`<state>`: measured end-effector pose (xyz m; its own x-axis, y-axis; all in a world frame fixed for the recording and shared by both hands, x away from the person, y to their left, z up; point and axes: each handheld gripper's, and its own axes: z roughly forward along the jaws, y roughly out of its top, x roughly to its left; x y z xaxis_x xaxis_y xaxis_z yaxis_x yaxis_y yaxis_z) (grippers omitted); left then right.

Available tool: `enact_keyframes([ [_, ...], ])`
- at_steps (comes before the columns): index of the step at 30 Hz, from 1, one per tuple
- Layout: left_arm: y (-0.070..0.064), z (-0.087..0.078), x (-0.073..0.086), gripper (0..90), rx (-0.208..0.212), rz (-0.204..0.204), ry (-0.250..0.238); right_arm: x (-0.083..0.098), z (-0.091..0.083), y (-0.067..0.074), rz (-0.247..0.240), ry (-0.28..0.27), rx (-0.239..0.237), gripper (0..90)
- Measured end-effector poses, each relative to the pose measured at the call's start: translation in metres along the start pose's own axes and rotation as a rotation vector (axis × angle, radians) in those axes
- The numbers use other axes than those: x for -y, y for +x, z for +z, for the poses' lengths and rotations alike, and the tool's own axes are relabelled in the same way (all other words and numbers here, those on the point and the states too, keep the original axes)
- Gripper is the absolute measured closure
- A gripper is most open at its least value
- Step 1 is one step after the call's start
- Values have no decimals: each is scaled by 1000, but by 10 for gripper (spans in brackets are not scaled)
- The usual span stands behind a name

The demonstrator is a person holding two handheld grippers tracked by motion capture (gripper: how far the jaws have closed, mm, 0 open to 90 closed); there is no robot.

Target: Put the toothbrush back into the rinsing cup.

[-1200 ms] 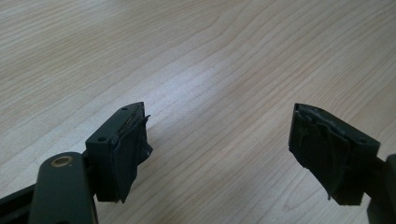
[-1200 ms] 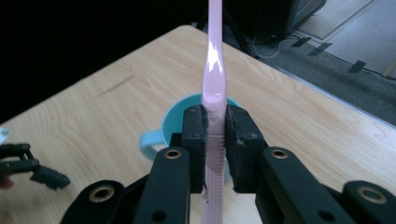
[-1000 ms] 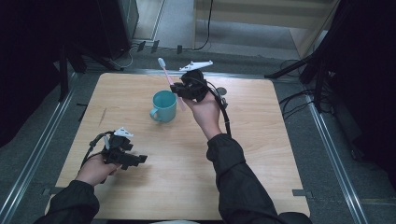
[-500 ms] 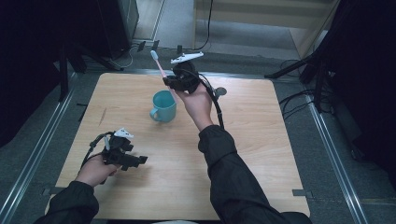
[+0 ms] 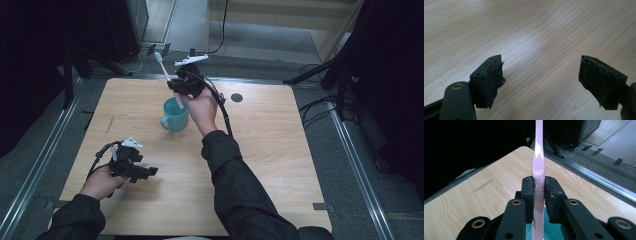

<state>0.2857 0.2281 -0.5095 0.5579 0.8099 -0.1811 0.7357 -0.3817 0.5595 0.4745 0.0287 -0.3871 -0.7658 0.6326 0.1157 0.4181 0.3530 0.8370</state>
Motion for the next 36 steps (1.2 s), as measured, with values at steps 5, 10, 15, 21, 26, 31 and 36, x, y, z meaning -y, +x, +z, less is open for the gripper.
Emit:
enact_keyframes([
  [5, 2, -3, 1, 195, -3, -7, -3, 5, 9, 0, -10, -3, 7, 785],
  [10, 2, -3, 1, 195, -2, -8, -3, 9, 14, -3, 7, -16, 13, 785],
  [15, 3, -4, 2, 195, -1, -8, -1, 13, 20, -2, 6, -5, 17, 786],
  [21, 3, -3, 1, 195, -4, -6, -1, 20, 26, -2, 9, -20, 32, 786],
  [26, 3, -3, 2, 195, -3, -12, -3, 28, 27, -2, 14, -40, 48, 785],
  [31, 2, -3, 1, 195, -4, -11, -1, 34, 28, -3, 33, -57, 48, 785],
  [36, 3, -3, 2, 195, -2, -13, -1, 40, 31, -4, 48, -60, 47, 785],
])
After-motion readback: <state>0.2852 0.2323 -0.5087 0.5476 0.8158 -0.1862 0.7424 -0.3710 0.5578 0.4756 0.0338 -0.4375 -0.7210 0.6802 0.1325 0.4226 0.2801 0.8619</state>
